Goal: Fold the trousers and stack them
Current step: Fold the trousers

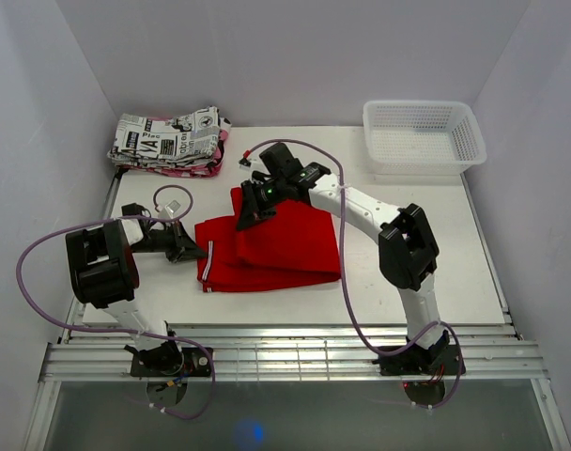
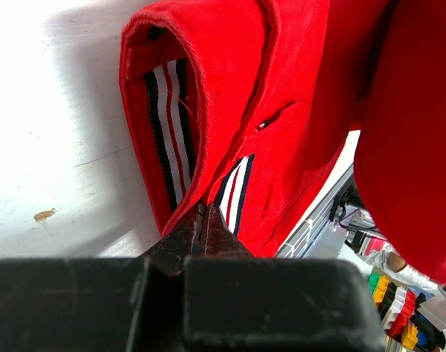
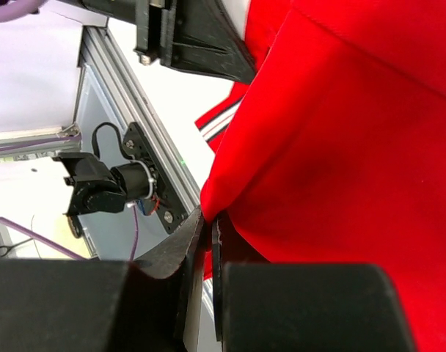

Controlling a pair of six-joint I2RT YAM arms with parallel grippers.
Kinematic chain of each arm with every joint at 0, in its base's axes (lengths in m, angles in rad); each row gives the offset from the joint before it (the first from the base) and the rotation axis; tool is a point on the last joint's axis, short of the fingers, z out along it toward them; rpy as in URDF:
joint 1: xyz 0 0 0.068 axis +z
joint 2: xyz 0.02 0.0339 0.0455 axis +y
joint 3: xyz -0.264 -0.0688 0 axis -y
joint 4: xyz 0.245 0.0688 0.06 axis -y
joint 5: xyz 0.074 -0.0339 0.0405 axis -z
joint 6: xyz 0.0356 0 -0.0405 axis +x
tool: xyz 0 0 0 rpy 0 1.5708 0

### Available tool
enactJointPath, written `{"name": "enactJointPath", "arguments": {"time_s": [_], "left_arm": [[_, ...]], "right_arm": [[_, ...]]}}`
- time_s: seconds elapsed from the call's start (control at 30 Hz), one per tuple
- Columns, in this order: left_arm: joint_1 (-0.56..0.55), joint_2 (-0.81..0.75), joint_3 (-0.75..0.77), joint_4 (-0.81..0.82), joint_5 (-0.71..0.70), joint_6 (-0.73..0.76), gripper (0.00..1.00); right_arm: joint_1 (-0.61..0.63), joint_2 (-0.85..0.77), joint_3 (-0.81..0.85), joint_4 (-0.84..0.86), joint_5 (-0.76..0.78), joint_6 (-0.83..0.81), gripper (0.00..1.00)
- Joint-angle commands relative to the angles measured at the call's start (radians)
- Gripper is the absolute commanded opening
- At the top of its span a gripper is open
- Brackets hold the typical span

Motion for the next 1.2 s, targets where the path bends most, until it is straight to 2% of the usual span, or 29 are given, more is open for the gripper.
{"name": "enactJointPath", "arguments": {"time_s": [0.0, 0.5, 1.17], "left_arm": [[-0.007, -0.021, -0.016, 0.022, 0.019, -0.011, 0.0], [-0.007, -0.035, -0.034, 0.039, 0.021, -0.03, 0.0], [-0.006, -0.047, -0.044, 0.053, 0.009, -0.051, 0.0]], "right_arm": [[0.039, 0.023, 0.086, 0.074, -0.009, 0.044, 0.08], [0.116, 0.175, 0.207, 0.095, 0.028, 0.07, 0.08], [0.185, 0.241, 0.264, 0.135, 0.038, 0.167, 0.08]]}}
